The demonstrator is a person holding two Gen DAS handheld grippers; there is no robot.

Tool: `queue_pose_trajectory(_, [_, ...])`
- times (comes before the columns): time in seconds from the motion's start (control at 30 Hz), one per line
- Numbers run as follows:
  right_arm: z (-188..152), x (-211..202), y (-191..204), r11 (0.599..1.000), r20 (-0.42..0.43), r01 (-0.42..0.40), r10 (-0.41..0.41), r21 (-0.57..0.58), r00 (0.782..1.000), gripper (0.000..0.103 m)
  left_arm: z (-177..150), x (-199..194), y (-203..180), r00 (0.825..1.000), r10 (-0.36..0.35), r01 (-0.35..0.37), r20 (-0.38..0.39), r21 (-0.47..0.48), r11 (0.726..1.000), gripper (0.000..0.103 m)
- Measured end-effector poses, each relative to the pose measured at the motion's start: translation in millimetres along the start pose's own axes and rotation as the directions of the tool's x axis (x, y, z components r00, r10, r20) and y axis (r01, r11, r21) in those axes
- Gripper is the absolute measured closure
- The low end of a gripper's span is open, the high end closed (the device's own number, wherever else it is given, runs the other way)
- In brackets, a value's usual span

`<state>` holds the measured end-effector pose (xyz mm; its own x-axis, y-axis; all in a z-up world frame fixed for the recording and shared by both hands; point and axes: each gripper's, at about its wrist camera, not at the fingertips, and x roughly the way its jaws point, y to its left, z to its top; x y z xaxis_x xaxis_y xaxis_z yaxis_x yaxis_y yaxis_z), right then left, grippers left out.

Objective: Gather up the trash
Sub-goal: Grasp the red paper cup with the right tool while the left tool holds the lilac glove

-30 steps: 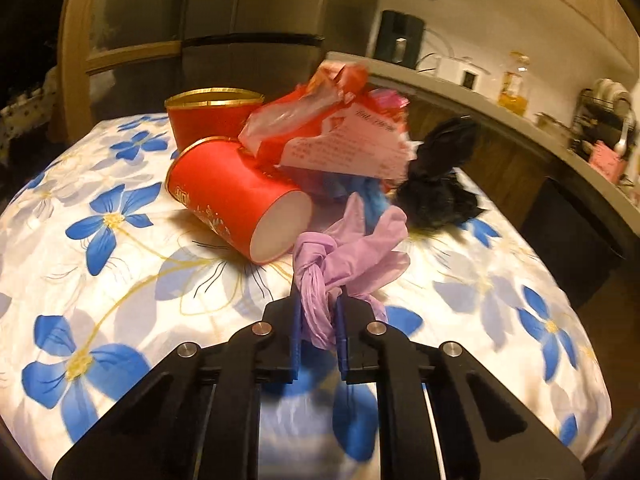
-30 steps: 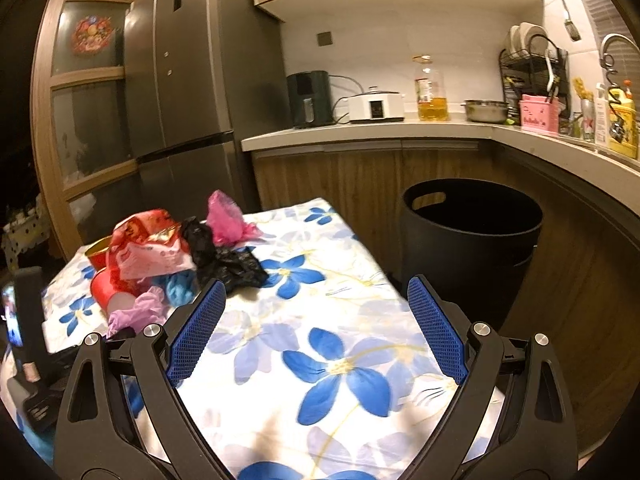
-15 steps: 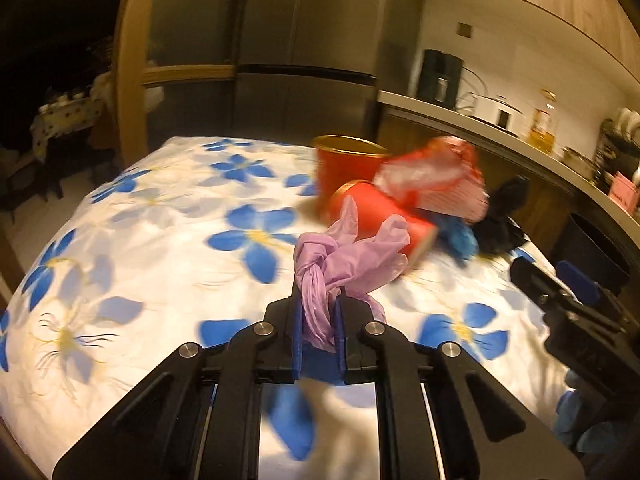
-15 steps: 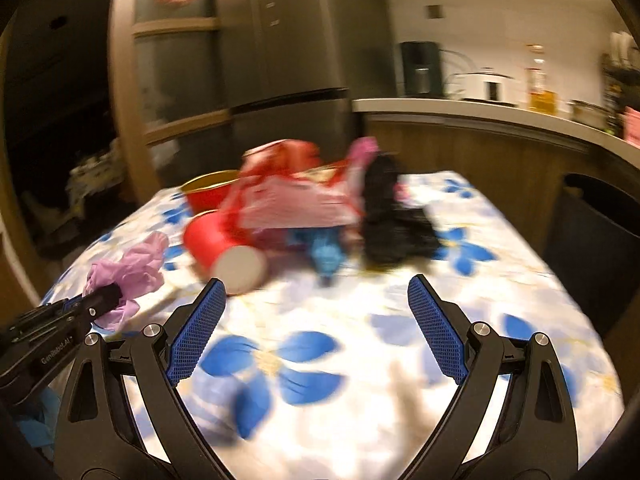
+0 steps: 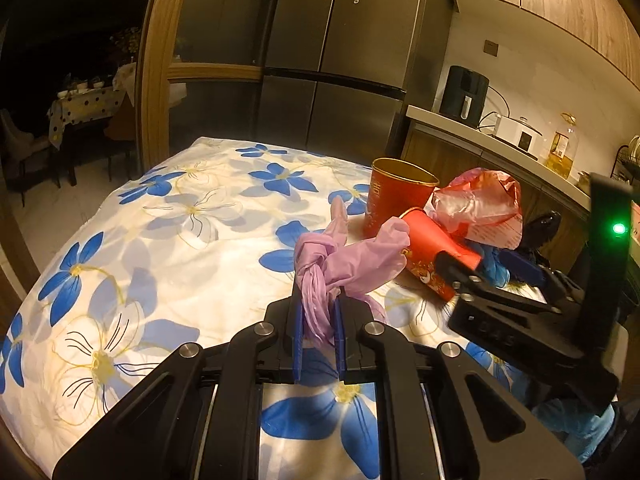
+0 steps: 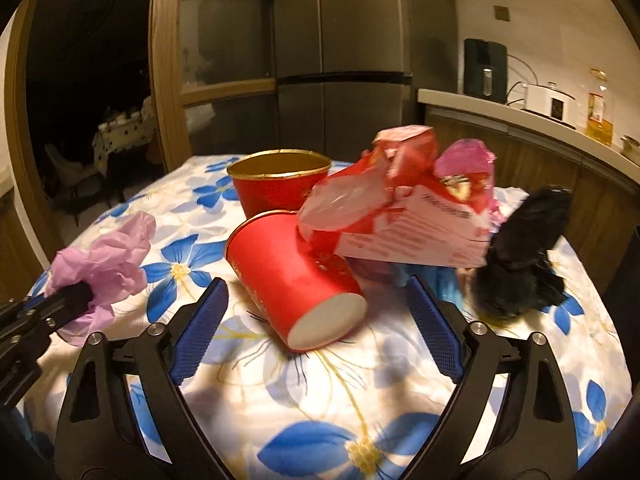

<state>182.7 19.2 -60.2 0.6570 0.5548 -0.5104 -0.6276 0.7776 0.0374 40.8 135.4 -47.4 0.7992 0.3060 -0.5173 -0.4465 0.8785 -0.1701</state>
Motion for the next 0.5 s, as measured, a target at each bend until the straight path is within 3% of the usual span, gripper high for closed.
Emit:
queue_pose_trajectory(0.23, [4, 20, 2, 1.0, -0.063, -0.026, 0.026, -0.003, 0.998, 0.035, 0, 3, 3, 1.0, -0.001, 0.001, -0.011, -0.013, 1.0, 0.091])
queue_pose_trajectory(0.5, [0, 10, 1, 0.998, -0.032, -0.056, 0.056, -0.015, 0.998, 0.047, 1, 0, 3, 1.0, 0.003, -0.003, -0.008, -0.004, 1.0, 0.091])
